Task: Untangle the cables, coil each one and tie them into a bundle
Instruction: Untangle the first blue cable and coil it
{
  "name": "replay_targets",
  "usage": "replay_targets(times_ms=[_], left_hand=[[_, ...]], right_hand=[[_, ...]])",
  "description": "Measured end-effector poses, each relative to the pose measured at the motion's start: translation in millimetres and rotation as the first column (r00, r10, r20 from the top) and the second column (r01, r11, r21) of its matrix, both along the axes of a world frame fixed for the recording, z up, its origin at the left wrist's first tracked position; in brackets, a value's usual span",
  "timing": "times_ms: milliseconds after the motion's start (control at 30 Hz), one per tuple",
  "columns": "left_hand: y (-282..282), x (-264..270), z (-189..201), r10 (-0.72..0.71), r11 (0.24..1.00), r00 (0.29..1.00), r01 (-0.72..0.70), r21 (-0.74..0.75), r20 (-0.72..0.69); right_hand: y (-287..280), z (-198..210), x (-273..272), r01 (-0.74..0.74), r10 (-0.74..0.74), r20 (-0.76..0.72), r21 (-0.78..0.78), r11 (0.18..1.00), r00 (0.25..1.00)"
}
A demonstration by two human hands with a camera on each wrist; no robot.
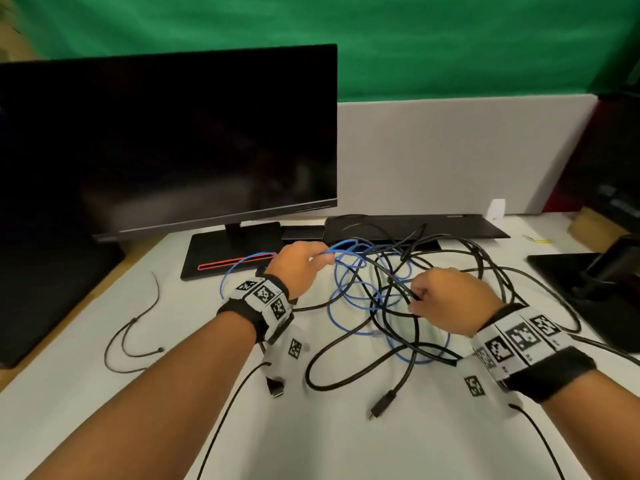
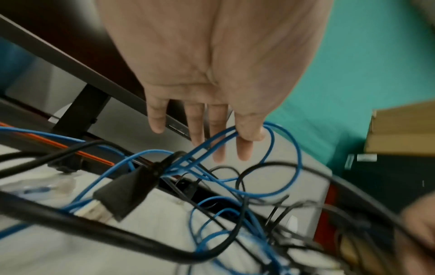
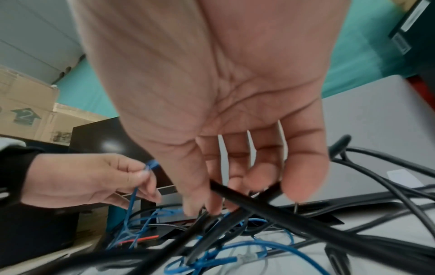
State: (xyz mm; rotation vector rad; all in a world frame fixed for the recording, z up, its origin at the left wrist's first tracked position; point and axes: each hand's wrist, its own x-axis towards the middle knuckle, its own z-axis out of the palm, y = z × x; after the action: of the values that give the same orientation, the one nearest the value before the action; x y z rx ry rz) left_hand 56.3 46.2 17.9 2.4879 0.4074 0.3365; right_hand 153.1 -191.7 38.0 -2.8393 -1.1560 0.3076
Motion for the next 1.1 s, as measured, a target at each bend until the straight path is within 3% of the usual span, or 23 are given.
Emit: replay_targets(times_ms=[67, 133, 200, 267, 367, 500, 600, 633, 667, 733, 767, 800, 867, 900, 967, 1033, 1100], left_hand=[[-8, -6, 18, -0.011, 0.976, 0.988, 0.044, -0.212, 0.154], [-15, -13, 38, 0.028, 0.889, 0.954, 0.113, -0.444, 0.3], [-21, -19, 56, 0.074, 0.8, 0.928, 0.163, -0.577, 0.365], [-28, -23, 69, 0.079, 0.754, 0.91, 0.213, -0.621, 0.408], [-41, -29, 82, 0.09, 0.679, 0.872, 0.3, -0.67, 0.481], [-59, -32, 87, 0.056, 0.541, 0.848, 0.417, -0.73, 0.526], [-64, -34, 85, 0.018, 0.457, 0.835, 0.482, -0.747, 0.55], [-63, -35, 83, 0.004, 0.467, 0.833, 0.488, -0.737, 0.554], [-59, -36, 82, -0.008, 0.535, 0.841, 0.461, -0.708, 0.542], [-48, -40, 78, -0.037, 0.808, 0.888, 0.297, -0.509, 0.459], [-42, -42, 73, -0.074, 0.914, 0.924, 0.213, -0.345, 0.375], [-38, -43, 66, -0.107, 0.971, 0.964, 0.154, -0.185, 0.242], [-36, -44, 46, -0.139, 0.99, 0.99, 0.139, 0.026, -0.016], [-37, -44, 37, -0.147, 0.987, 0.988, 0.149, 0.058, -0.043], [-38, -45, 26, -0.126, 0.99, 0.983, 0.133, -0.046, 0.133], [-37, -45, 20, -0.068, 0.989, 0.948, 0.104, -0.101, 0.309], [-35, -43, 9, -0.087, 0.996, 0.97, 0.087, 0.012, 0.228]], right_hand=[[-9, 3, -4, 0.027, -0.024, -0.032, 0.105, 0.994, 0.999], [-15, 6, -4, 0.03, -0.02, -0.041, 0.275, 0.961, 0.999], [-14, 11, -4, -0.01, 0.03, -0.036, 0.455, 0.891, 0.999], [-7, 16, -5, -0.044, 0.098, -0.064, 0.57, 0.821, 0.993], [11, 20, -11, -0.038, 0.188, -0.175, 0.626, 0.779, 0.967], [42, 16, -25, 0.089, 0.312, -0.475, 0.65, 0.755, 0.823], [58, 8, -34, 0.07, 0.37, -0.48, 0.679, 0.731, 0.796], [61, 7, -35, 0.073, 0.376, -0.467, 0.698, 0.712, 0.8], [63, 7, -35, 0.085, 0.369, -0.456, 0.714, 0.695, 0.81], [63, 9, -30, 0.137, 0.311, -0.436, 0.738, 0.661, 0.844], [61, 11, -27, 0.176, 0.283, -0.437, 0.754, 0.633, 0.854], [58, 13, -23, 0.216, 0.266, -0.446, 0.771, 0.6, 0.855], [53, 16, -19, 0.282, 0.242, -0.469, 0.791, 0.543, 0.849], [50, 16, -18, 0.309, 0.219, -0.475, 0.795, 0.522, 0.852], [47, 16, -17, 0.385, 0.161, -0.503, 0.799, 0.462, 0.849], [43, 18, -14, 0.496, 0.133, -0.564, 0.797, 0.344, 0.815], [35, 24, -9, 0.585, 0.141, -0.619, 0.781, 0.221, 0.773]])
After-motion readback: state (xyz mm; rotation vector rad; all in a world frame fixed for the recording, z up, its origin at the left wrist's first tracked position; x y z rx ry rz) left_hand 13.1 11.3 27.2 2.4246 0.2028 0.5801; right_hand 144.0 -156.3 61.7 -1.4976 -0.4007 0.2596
